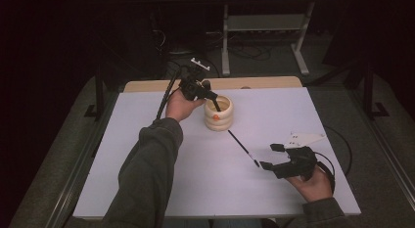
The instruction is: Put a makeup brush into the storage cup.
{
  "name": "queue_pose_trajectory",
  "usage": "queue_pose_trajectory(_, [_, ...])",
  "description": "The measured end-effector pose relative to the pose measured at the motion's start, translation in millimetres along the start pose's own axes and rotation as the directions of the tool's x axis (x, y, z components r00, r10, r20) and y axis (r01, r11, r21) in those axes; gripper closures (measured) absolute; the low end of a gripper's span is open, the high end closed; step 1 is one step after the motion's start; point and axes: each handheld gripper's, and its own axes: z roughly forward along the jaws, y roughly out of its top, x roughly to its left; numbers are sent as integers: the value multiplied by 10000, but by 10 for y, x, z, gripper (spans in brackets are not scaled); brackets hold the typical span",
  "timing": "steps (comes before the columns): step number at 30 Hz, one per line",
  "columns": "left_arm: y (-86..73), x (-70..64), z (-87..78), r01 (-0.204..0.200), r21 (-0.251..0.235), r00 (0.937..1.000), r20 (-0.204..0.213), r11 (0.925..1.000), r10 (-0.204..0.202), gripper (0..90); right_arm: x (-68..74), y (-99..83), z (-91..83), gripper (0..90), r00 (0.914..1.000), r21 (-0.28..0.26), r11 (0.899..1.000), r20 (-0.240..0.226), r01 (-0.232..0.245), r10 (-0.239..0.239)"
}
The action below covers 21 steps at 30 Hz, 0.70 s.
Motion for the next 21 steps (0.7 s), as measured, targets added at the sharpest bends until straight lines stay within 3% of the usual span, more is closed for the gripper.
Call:
queue_pose_trajectory(7, [-55,-3,97,-18,222,10000,-63,9998,19,774,2,14,6,255,10000,9,10000,-37,-18,18])
queue_pose_trajectory(12, [-99,8,160,187,299,9998,-104,9994,-184,773,8,37,20,257,10000,4,10000,-85,36,-36])
queue_pose_trajectory(17, [-102,2,181,246,210,9997,6,9995,-246,768,1,36,34,257,9999,86,10000,-89,50,-49])
queue_pose_trajectory(21, [-140,-10,198,109,263,9999,-80,9996,-107,664,-4,35,40,257,9999,68,10000,-81,68,-67])
